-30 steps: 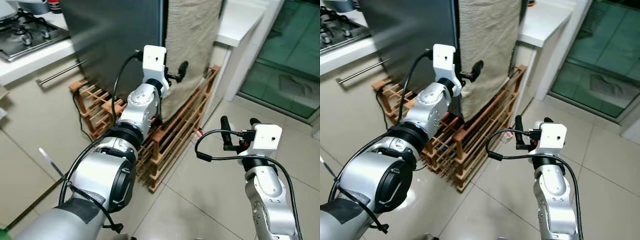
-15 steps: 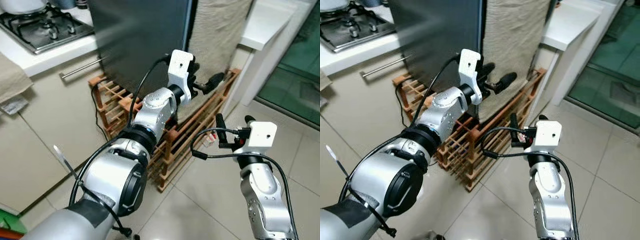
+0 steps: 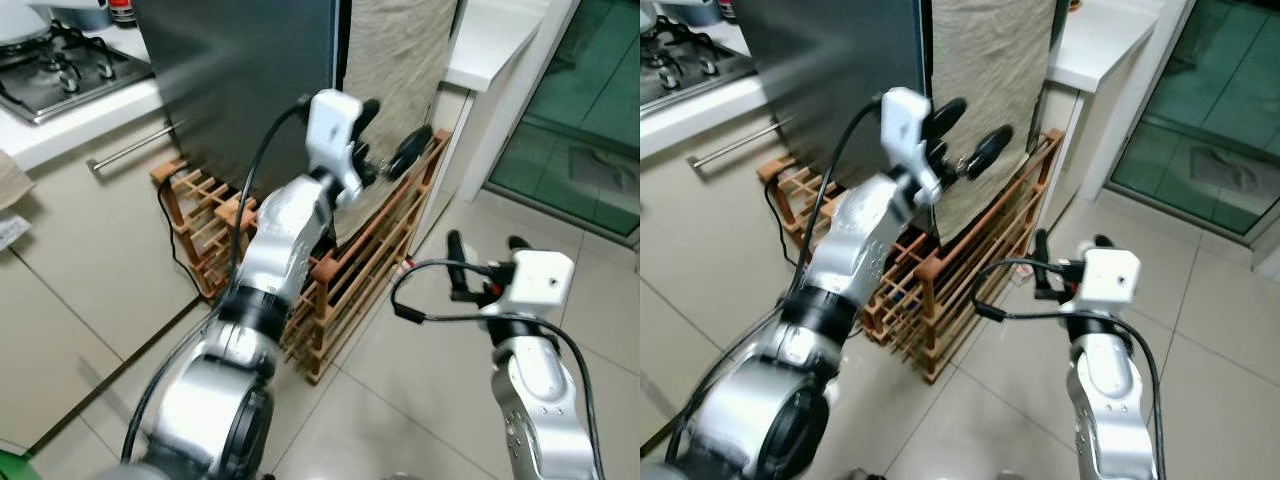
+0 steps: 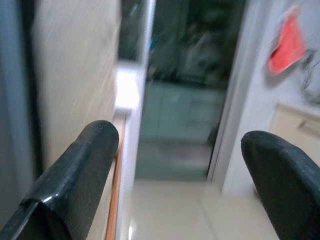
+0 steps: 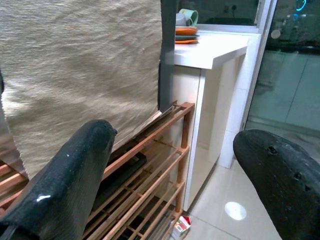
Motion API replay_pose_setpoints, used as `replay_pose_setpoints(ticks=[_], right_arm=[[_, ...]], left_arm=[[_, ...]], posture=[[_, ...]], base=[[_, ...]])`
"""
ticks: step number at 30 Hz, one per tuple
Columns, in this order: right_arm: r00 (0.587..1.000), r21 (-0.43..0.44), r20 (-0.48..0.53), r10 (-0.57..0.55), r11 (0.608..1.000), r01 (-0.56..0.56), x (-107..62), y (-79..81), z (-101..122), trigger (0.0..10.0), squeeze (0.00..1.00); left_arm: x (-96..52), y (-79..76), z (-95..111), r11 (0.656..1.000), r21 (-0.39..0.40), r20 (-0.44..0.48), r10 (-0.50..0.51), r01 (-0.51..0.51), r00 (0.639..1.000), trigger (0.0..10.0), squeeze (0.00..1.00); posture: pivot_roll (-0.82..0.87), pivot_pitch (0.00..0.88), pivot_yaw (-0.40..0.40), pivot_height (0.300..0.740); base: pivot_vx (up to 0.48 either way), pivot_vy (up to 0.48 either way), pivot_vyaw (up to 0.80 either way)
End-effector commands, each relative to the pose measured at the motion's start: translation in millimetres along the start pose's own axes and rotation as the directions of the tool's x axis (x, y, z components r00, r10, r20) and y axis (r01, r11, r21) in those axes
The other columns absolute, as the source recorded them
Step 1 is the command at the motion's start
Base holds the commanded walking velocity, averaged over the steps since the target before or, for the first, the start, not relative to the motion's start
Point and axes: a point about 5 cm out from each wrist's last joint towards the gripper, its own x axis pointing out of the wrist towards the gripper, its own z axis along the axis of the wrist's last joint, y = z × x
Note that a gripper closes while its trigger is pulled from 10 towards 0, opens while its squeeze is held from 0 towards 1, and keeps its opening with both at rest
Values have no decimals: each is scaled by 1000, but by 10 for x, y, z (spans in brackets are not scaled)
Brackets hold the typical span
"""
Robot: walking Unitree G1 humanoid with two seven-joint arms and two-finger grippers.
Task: Restocking fridge
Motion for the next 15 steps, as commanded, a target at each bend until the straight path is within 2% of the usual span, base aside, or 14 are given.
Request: replay_pose_setpoints(ticks=[1,3,4,5,6,7,8,9,10,11,13,15], right_arm=[[1000,-3,29,-12,1000,13,-29,-11,58,10000,0],[999,-3,41,-30,1000,30,-77,-26,74,10000,0],[995,-3,67,-73,997,73,-128,-65,106,10000,0],[995,-3,67,-73,997,73,-128,-65,106,10000,0],[993,-7,80,-90,996,91,-154,-76,126,10000,0],[993,-7,80,-90,996,91,-154,-76,126,10000,0],[990,-18,93,-103,994,105,-196,-84,149,10000,0],[990,-24,91,-104,994,106,-208,-88,145,10000,0],[990,-24,91,-104,994,106,-208,-88,145,10000,0],[992,-28,72,-99,994,101,-204,-92,106,10000,0],[994,-31,56,-90,995,92,-158,-94,66,10000,0],[996,-44,44,-72,996,74,-93,-87,37,10000,0]], left_arm=[[-31,-25,135,999,52,18,-4,3,1000,10000,0],[-250,70,90,994,68,1,89,-88,996,10000,0],[-490,186,97,973,118,-4,198,-197,980,10000,0],[-490,186,97,973,118,-4,198,-197,980,10000,0],[-604,243,105,958,147,1,251,-248,968,10000,0],[-604,243,105,958,147,1,251,-248,968,10000,0],[-813,315,123,927,173,12,335,-332,942,10000,0],[-903,351,106,913,187,7,369,-364,929,10000,0],[-903,351,106,913,187,7,369,-364,929,10000,0],[-1038,402,53,892,198,-30,420,-407,907,10000,0],[-1049,426,-1,884,190,-60,444,-427,894,10000,0],[-967,411,-9,879,204,-63,452,-432,890,10000,0]], posture=[[-136,26,27,740],[-119,19,29,740],[-88,0,28,740],[-88,0,28,740],[-85,0,28,740],[-85,0,28,740],[-85,0,27,740],[-85,0,27,740],[-85,0,27,740],[-88,0,28,740],[-91,0,27,740],[-95,0,24,740]], base=[[0,0,0],[0,0,0],[0,0,0],[0,0,0],[0,0,0],[0,0,0],[0,0,0],[0,0,0],[0,0,0],[0,0,0],[0,0,0],[0,0,-394]])
